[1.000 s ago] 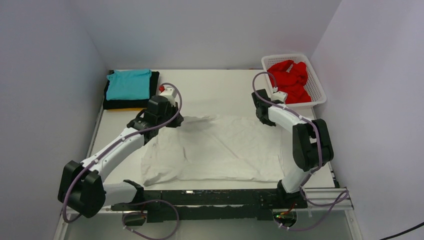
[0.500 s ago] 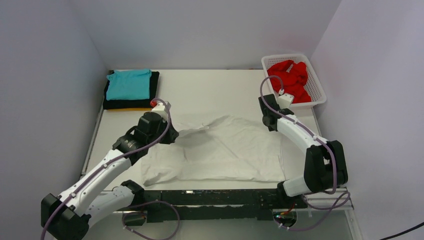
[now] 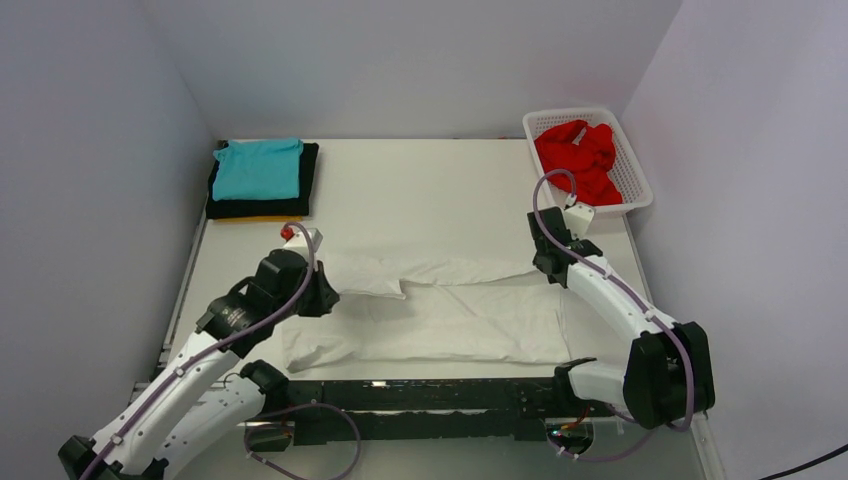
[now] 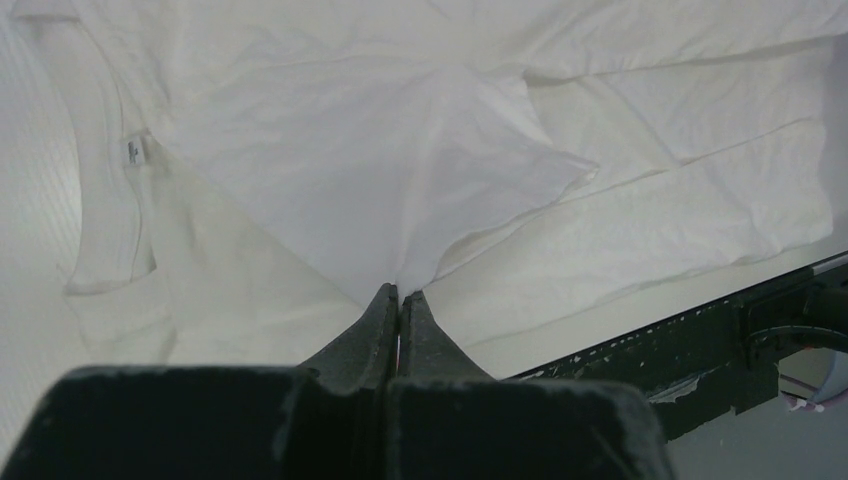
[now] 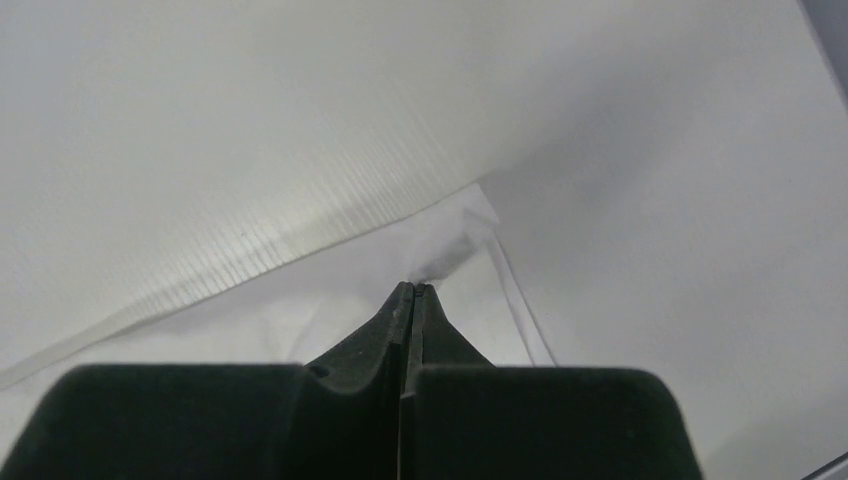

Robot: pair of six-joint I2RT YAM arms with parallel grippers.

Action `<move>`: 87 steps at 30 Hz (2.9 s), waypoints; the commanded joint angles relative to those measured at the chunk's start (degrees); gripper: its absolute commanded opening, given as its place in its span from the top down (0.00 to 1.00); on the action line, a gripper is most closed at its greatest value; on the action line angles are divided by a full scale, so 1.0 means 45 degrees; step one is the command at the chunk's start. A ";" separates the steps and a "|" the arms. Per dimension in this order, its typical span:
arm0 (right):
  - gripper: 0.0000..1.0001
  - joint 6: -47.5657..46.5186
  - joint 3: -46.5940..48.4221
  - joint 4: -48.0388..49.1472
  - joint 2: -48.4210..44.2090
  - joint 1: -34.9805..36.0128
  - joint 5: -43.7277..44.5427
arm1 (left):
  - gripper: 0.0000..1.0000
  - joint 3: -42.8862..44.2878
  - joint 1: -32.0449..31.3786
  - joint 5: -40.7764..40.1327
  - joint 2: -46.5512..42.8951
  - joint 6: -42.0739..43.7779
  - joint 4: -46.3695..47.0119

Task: Fold and stack the t-shirts
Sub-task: Fold the other side of the tshirt into a rectangle, then rotate the tshirt 90 degrees

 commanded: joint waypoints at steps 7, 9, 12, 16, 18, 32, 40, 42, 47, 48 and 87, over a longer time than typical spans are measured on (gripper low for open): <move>1.00 0.0177 -0.0441 -0.0723 -0.0995 0.0030 -0.0134 | 1.00 0.0186 -0.0054 -0.1186 -0.1249 -0.0379 -0.2506; 1.00 -0.0080 -0.0208 -0.0584 -0.1013 0.0018 -0.0034 | 1.00 0.0517 -0.0038 -0.1732 -0.1099 -0.0528 -0.2466; 1.00 -0.0124 0.0688 -0.0829 -0.0490 0.0025 0.0208 | 1.00 0.1026 -0.0045 -0.2577 -0.0712 -0.0955 -0.2233; 1.00 -0.0157 0.1752 -0.1551 0.0028 0.0036 0.0300 | 1.00 0.1712 -0.0050 -0.3593 -0.0317 -0.1293 -0.2577; 1.00 -0.0239 0.1749 -0.1778 -0.0101 0.0010 0.0352 | 1.00 0.1984 -0.0041 -0.3838 -0.0320 -0.1289 -0.3072; 0.91 0.0677 -0.0295 -0.2800 -0.1269 0.0023 -0.0835 | 1.00 0.0286 -0.0038 -0.1591 -0.0529 -0.4335 -0.5424; 0.22 0.2036 -0.1136 -0.4027 -0.1968 0.0016 -0.0781 | 0.42 0.1207 -0.0042 -0.1838 0.0768 -0.5088 -0.7603; 0.03 0.1853 -0.0795 -0.3986 -0.2332 0.0030 -0.0495 | 0.20 0.1700 -0.0055 -0.1725 0.0804 -0.4769 -0.7255; 0.00 -0.0115 -0.1105 -0.0671 -0.3621 0.0023 -0.2891 | 0.01 0.1622 -0.0038 -0.1246 0.0622 -0.3585 -0.4164; 0.00 -0.0431 -0.1429 0.0257 -0.3843 0.0034 -0.3785 | 0.01 0.1326 -0.0054 -0.0850 0.0732 -0.3353 -0.3029; 0.00 -0.1236 -0.1694 0.7153 0.4982 0.5228 -1.6681 | 0.00 2.1201 0.1954 0.4354 2.7309 -0.7393 1.0953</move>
